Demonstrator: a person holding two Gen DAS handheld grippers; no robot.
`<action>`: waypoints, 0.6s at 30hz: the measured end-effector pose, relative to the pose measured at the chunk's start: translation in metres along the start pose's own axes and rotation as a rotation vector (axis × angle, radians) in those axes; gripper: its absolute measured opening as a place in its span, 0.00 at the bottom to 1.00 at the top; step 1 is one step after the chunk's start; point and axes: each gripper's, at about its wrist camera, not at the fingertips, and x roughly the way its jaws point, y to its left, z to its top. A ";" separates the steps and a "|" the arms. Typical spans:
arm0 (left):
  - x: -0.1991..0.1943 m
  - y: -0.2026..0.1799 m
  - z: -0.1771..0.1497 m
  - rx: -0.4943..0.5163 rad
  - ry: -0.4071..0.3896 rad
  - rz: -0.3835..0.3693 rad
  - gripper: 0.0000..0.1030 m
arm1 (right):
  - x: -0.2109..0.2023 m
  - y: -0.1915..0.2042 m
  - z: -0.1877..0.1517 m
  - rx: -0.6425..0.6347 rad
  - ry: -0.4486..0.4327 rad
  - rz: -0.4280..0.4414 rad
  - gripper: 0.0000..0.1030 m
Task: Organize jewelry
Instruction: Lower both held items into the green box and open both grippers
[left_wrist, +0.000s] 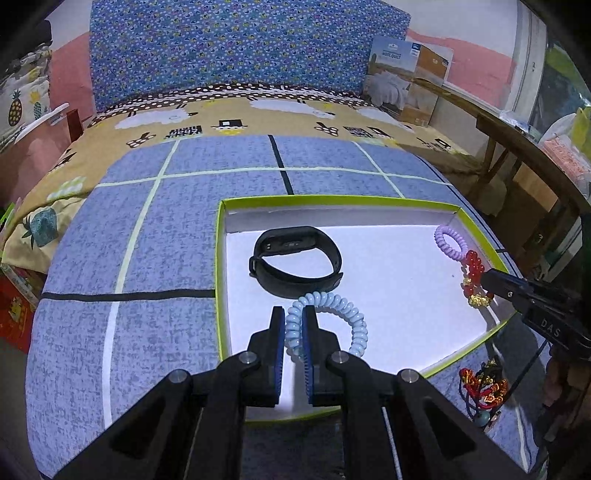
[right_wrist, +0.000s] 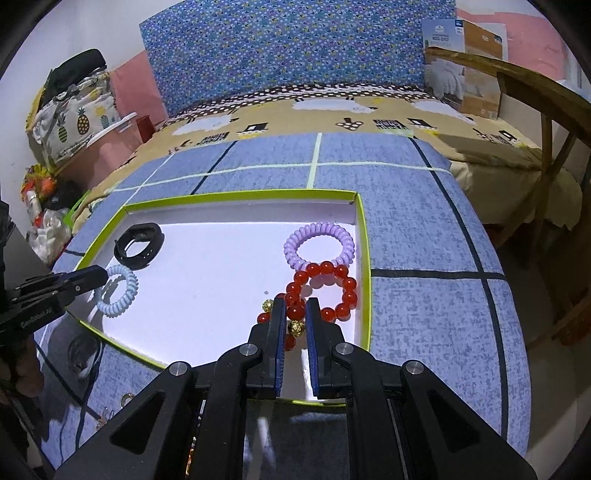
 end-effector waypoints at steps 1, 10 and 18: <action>0.000 0.000 -0.001 0.001 -0.003 0.003 0.10 | -0.002 0.001 -0.001 -0.005 -0.003 -0.005 0.11; -0.012 0.000 -0.003 0.005 -0.052 0.011 0.18 | -0.025 0.014 -0.007 -0.033 -0.070 -0.018 0.24; -0.041 -0.008 -0.013 0.035 -0.117 0.019 0.18 | -0.058 0.027 -0.018 -0.045 -0.140 -0.043 0.24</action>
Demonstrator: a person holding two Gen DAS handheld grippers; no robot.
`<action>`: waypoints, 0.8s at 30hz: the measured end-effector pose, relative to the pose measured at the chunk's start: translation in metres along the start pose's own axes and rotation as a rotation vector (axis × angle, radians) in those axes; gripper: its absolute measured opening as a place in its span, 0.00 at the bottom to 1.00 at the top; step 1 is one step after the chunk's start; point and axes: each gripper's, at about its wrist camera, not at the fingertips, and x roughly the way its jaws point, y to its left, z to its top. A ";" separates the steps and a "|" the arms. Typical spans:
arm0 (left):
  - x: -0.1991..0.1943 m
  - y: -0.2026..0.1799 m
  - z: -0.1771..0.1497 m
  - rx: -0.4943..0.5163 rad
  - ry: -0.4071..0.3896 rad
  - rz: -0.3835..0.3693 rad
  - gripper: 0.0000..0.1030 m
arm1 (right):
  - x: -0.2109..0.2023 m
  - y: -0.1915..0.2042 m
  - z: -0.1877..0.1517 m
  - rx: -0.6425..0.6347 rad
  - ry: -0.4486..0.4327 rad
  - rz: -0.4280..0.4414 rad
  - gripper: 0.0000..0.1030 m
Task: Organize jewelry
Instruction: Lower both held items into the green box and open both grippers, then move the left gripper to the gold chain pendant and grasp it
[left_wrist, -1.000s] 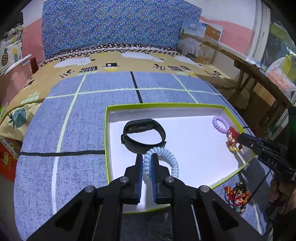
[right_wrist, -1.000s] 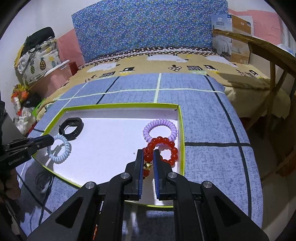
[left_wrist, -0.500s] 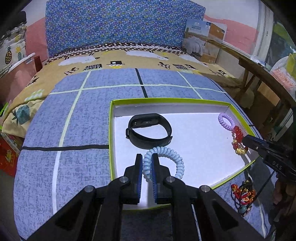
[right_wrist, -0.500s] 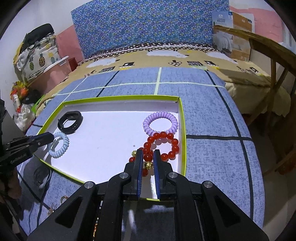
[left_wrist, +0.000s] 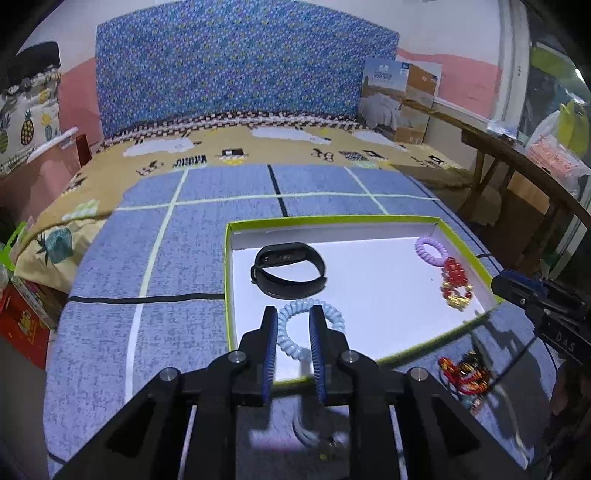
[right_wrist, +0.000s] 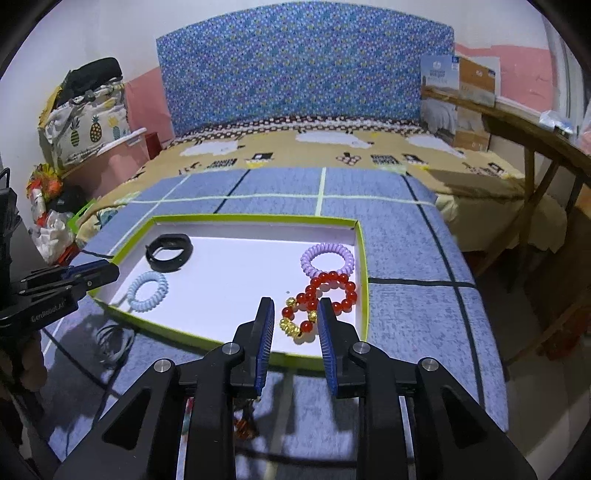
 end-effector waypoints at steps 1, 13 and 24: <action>-0.005 -0.002 -0.001 0.004 -0.008 -0.003 0.18 | -0.006 0.002 -0.002 -0.003 -0.009 -0.006 0.24; -0.055 -0.021 -0.029 0.042 -0.059 -0.037 0.18 | -0.051 0.024 -0.024 -0.030 -0.047 -0.001 0.24; -0.086 -0.033 -0.049 0.072 -0.081 -0.055 0.18 | -0.080 0.038 -0.039 -0.042 -0.075 0.010 0.24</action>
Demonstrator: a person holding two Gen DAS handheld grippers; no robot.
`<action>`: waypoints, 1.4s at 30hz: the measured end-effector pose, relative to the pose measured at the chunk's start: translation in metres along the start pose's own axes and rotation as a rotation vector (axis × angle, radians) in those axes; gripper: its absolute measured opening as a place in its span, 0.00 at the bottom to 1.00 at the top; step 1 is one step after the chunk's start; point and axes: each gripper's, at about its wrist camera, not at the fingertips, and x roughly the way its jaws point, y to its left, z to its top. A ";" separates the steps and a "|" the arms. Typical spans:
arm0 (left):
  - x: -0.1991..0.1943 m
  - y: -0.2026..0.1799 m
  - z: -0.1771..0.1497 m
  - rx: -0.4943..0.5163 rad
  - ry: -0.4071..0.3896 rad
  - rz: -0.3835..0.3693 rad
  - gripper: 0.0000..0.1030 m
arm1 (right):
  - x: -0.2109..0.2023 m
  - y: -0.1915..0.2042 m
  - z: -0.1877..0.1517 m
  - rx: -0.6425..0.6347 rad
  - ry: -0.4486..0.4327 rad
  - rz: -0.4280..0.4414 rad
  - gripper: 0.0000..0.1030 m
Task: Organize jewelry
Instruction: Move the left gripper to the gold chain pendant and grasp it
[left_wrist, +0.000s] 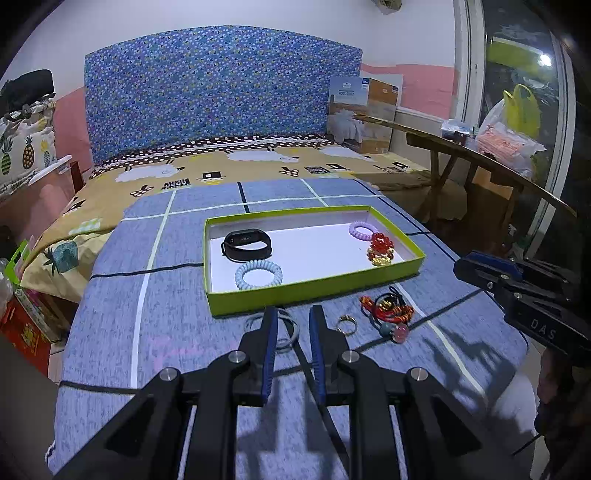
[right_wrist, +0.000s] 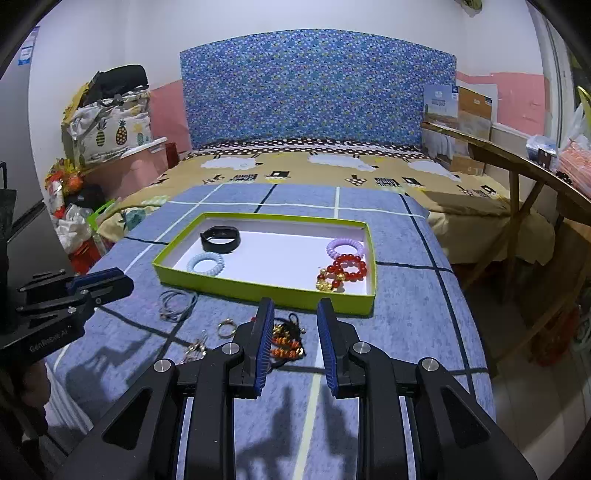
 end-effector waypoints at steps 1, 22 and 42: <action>-0.002 -0.001 -0.002 0.001 -0.001 0.000 0.18 | -0.002 0.001 -0.001 0.000 -0.002 0.001 0.24; -0.037 -0.019 -0.031 0.041 -0.026 -0.023 0.28 | -0.035 0.016 -0.026 -0.009 -0.023 0.040 0.24; -0.003 -0.030 -0.043 0.033 0.056 -0.097 0.32 | -0.022 0.007 -0.045 0.045 0.027 0.092 0.25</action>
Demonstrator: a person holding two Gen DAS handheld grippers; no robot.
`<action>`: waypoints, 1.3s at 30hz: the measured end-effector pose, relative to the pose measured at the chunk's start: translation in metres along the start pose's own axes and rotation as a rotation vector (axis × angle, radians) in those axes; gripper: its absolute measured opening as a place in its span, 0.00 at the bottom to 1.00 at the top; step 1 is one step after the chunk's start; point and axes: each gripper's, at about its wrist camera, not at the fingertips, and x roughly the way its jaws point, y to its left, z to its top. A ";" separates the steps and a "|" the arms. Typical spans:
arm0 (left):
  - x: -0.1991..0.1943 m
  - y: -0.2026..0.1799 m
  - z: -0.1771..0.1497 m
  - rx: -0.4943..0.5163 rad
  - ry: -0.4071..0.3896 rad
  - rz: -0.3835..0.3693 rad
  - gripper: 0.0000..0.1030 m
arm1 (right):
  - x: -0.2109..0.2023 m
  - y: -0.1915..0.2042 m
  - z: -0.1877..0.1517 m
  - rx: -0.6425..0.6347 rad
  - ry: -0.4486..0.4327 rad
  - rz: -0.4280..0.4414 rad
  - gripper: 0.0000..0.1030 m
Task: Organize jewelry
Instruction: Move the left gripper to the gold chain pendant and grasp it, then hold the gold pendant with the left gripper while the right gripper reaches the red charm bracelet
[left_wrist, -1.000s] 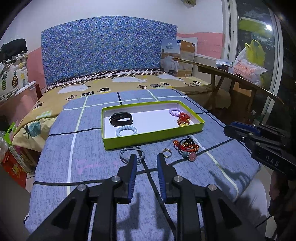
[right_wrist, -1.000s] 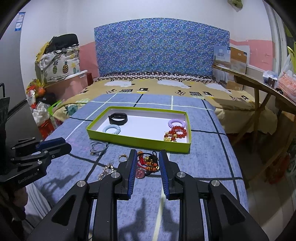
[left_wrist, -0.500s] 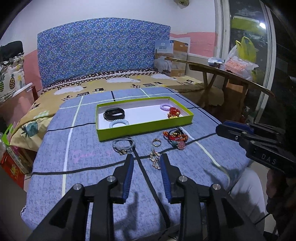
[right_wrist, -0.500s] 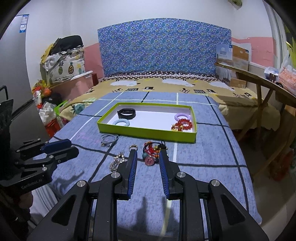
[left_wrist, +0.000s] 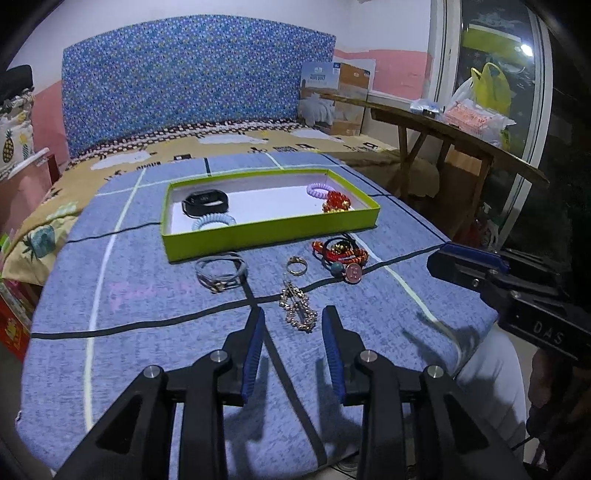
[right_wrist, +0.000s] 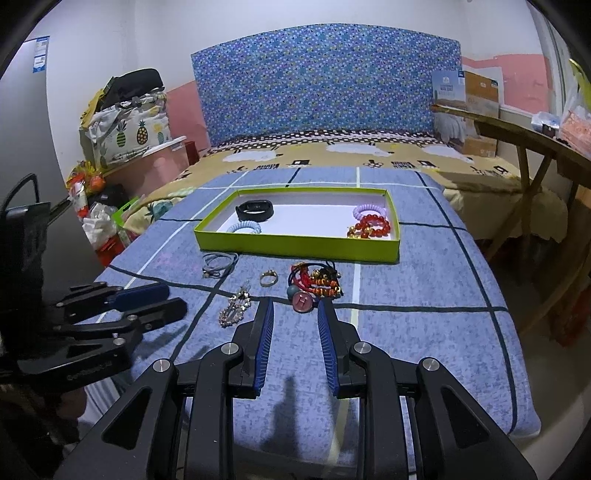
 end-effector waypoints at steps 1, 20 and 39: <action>0.005 -0.001 0.000 -0.002 0.008 -0.003 0.32 | 0.002 -0.001 0.000 0.002 0.004 0.001 0.25; 0.064 -0.007 0.007 -0.001 0.094 0.026 0.33 | 0.034 -0.023 -0.002 0.048 0.064 0.016 0.25; 0.056 0.001 0.000 0.034 0.078 0.041 0.27 | 0.093 -0.048 0.028 0.054 0.146 0.065 0.25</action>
